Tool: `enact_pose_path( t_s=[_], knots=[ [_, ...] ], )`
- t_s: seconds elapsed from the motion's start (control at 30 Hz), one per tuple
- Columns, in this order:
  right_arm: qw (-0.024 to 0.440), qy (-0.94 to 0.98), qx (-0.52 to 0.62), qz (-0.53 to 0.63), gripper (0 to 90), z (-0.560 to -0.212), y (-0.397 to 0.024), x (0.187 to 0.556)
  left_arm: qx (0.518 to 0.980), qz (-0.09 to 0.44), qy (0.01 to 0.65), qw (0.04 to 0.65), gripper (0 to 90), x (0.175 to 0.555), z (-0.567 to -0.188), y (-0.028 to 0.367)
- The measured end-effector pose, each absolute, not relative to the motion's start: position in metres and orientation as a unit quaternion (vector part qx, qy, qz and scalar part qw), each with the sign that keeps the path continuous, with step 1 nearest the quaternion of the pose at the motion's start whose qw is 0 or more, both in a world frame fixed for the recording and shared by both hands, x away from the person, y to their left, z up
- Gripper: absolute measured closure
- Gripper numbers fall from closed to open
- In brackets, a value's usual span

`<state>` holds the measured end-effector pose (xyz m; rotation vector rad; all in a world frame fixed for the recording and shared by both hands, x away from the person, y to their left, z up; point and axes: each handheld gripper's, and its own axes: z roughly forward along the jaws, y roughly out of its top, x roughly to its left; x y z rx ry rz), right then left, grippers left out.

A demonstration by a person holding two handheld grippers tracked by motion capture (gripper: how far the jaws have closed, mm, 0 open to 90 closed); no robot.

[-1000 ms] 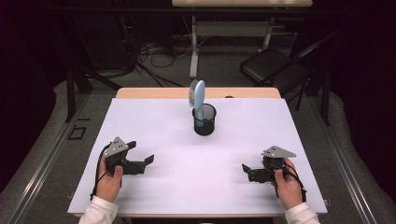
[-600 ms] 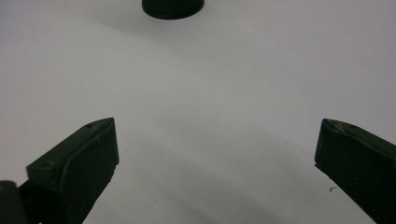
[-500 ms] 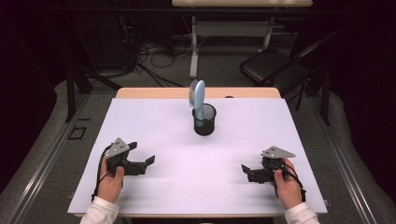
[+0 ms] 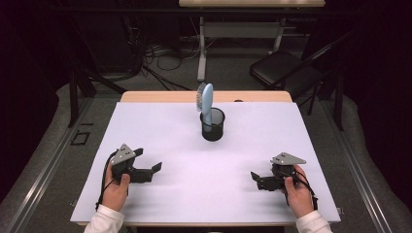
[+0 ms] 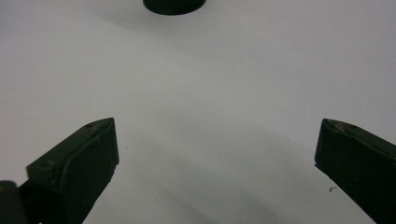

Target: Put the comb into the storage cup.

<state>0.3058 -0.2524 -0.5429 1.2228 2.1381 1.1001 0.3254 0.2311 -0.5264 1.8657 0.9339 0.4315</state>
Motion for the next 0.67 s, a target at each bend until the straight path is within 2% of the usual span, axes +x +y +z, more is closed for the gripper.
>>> enact_pose_path(
  t_s=[0.67],
  knots=[
    [0.219,0.767,0.448,0.404,0.0,-0.5436,-0.2543,0.307,0.763,0.176,0.39,0.485,5.7,0.3297,-0.5274,0.2308]
  ],
)
